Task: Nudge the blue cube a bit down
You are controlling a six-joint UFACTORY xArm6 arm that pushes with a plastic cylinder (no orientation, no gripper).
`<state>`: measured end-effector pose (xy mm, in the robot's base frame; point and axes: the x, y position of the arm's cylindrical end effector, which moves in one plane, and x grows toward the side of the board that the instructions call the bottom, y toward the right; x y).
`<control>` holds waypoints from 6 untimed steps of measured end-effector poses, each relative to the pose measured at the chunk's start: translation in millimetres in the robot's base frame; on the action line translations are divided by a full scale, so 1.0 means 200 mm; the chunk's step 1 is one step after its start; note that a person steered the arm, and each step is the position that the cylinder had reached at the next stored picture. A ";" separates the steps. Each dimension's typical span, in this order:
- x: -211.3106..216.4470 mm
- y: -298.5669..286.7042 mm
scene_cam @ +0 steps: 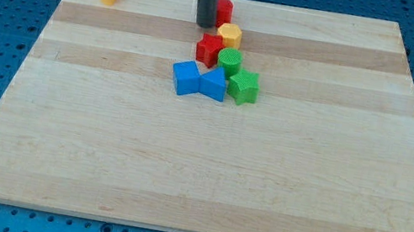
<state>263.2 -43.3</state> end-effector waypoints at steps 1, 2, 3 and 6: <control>-0.06 0.04; -0.08 0.04; -0.08 0.04; 0.31 -0.21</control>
